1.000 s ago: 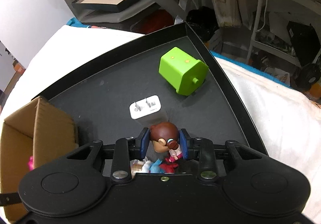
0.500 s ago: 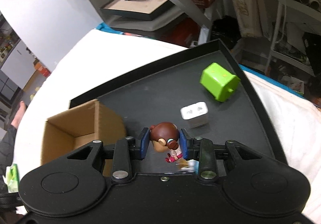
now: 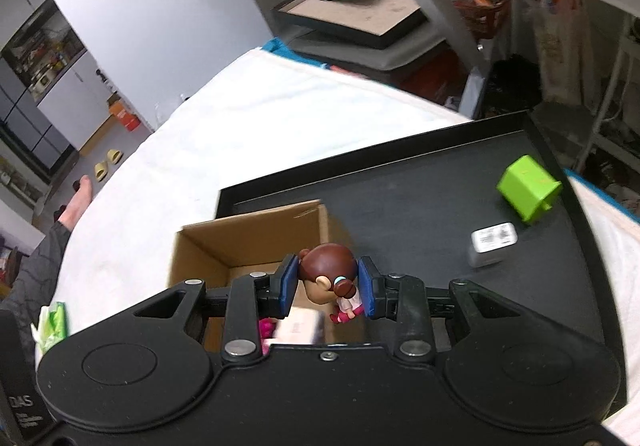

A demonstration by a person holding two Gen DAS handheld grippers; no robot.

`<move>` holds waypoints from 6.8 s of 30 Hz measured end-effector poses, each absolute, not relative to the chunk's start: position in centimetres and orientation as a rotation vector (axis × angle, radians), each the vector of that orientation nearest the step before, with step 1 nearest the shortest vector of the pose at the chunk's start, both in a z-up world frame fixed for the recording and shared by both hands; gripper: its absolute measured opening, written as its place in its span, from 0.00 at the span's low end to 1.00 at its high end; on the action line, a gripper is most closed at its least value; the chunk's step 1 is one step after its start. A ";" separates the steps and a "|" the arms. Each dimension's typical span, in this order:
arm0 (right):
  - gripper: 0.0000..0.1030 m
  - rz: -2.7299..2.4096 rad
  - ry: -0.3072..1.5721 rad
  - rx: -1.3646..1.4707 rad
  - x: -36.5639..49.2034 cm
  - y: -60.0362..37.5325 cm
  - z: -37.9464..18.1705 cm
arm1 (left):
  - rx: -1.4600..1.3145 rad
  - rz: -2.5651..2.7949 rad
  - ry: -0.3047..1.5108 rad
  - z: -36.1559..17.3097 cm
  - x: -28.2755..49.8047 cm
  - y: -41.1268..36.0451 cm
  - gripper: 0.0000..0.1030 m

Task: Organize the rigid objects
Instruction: 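Carry the doll figure with the right gripper into the box and release, then withdraw the open right gripper from the box toward the remaining toys, then grasp the blue-and-red figure with clear cup using the right gripper, then carry the blue-and-red figure with the right gripper into the box and release, then withdraw the right gripper from the box toward the white plug block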

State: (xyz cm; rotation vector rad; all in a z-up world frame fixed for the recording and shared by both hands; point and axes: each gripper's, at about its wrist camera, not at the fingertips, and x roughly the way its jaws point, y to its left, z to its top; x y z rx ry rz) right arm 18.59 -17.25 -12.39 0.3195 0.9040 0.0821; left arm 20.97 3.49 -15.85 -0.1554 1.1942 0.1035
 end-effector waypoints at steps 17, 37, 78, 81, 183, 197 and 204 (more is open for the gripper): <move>0.31 0.103 0.976 0.261 21.1 -11.4 -15.2 | -0.153 0.028 1.223 -16.8 21.6 3.5 0.11; 0.41 0.071 0.971 0.253 21.0 -11.4 -14.7 | -0.223 0.019 1.244 -17.1 22.0 4.9 0.12; 0.67 -0.135 0.987 0.375 16.6 -23.6 -16.6 | -0.170 0.093 1.254 -16.1 22.1 3.8 0.31; 0.72 -0.163 1.008 0.375 16.7 -24.2 -17.9 | -0.165 0.100 1.246 -15.9 22.2 3.6 0.44; 0.60 0.094 0.958 0.233 22.1 -9.0 -14.4 | -0.286 0.014 1.223 -17.4 20.4 5.6 0.16; 0.63 0.035 0.937 0.224 21.0 -11.4 -14.0 | -0.284 0.004 1.237 -17.7 21.0 6.0 0.16; 0.66 0.011 0.907 0.234 20.2 -13.3 -13.2 | -0.272 0.008 1.234 -17.3 21.0 5.6 0.17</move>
